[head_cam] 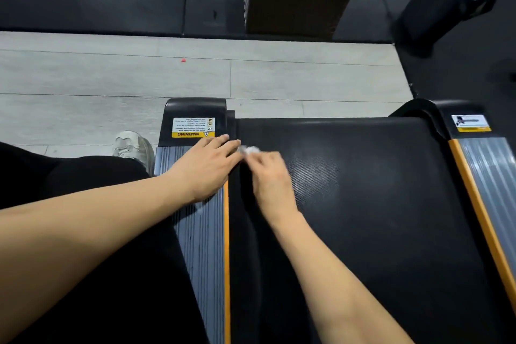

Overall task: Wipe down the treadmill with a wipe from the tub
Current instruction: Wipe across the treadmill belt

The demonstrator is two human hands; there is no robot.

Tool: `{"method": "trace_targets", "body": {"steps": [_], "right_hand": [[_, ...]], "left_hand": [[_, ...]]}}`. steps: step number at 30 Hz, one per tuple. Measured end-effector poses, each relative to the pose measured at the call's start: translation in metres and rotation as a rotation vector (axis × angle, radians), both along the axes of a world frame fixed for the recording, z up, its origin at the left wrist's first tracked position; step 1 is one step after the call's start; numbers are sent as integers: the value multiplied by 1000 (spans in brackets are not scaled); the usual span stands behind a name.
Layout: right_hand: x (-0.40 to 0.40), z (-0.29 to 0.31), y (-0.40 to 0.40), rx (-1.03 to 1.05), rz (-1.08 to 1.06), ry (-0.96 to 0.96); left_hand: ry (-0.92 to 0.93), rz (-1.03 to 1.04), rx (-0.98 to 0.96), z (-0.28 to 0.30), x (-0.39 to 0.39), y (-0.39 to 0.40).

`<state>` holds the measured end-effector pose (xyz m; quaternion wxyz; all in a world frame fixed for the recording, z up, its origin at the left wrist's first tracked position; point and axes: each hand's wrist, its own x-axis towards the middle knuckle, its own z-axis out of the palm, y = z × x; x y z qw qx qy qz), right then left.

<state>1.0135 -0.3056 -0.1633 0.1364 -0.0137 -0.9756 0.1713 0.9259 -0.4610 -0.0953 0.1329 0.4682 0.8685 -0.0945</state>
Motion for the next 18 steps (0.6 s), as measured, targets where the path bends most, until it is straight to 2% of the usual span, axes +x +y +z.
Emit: {"method": "trace_targets", "body": {"steps": [2, 3, 5, 7, 9, 10, 12, 15, 17, 18], "right_hand": [[24, 2, 22, 27, 143, 32], [34, 2, 46, 49, 131, 50], [55, 3, 104, 90, -83, 56], [74, 0, 158, 69, -441, 25], [80, 1, 169, 21, -625, 19], [77, 3, 157, -22, -575, 19], [74, 7, 115, -119, -314, 28], [78, 13, 95, -43, 3, 1], [74, 15, 146, 60, 24, -4], [73, 18, 179, 90, -84, -39]], "left_hand": [[27, -104, 25, -2, 5, 5], [24, -141, 17, -3, 8, 8], [2, -173, -4, -2, 21, 18], [-24, -183, 14, -3, 39, 30], [-45, -171, 38, -11, 56, 40], [-42, -167, 29, -15, 64, 45], [-43, -158, 11, -16, 75, 57], [-96, -201, -54, -15, 89, 76], [-174, -234, -197, -12, 91, 86], [-184, -254, -273, -8, 91, 90]]}}
